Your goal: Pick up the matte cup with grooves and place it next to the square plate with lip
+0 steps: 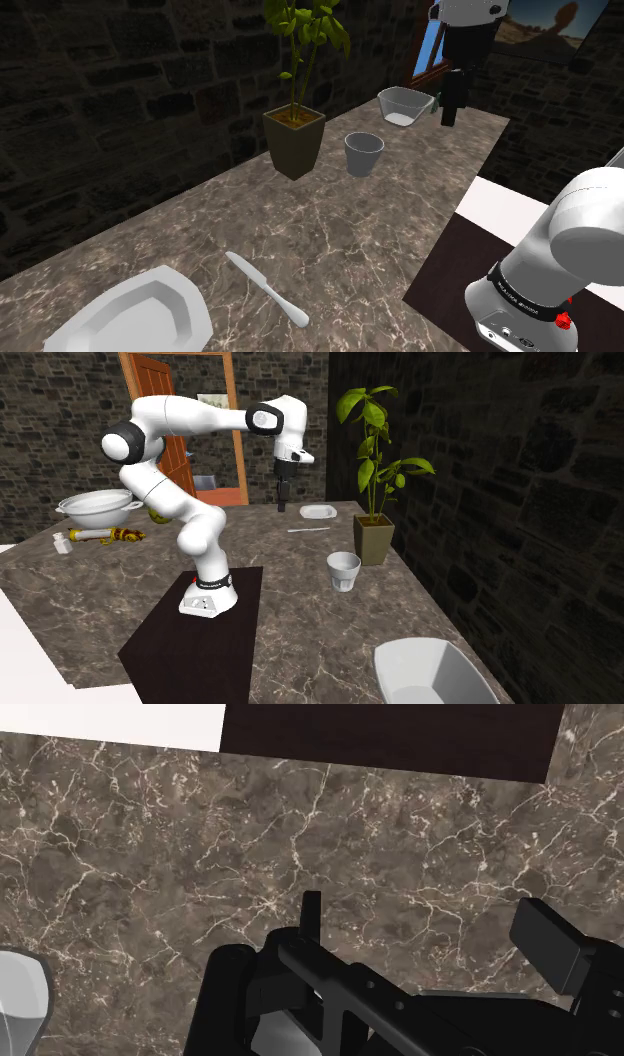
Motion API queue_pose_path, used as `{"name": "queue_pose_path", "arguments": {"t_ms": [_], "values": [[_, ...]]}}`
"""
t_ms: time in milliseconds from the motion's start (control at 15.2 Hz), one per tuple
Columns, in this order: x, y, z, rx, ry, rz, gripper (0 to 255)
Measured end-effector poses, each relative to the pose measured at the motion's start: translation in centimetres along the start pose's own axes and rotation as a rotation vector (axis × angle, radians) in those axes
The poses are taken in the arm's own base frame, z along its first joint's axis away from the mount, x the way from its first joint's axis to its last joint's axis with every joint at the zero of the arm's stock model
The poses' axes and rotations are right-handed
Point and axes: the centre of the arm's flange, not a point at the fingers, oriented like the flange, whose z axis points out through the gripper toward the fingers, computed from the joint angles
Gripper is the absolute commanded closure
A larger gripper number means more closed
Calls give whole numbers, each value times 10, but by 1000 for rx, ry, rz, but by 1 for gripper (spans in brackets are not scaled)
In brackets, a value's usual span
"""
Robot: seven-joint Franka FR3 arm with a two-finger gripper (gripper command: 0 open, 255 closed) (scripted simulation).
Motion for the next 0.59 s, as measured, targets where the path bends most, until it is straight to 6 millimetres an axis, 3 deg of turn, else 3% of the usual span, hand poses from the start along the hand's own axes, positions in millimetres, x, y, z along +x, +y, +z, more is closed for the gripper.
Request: {"name": "queue_pose_path", "arguments": {"t_ms": [198,594], "values": [[12,2,8,-6,6,-4,0],[72,2,45,-33,42,-24,0]]}}
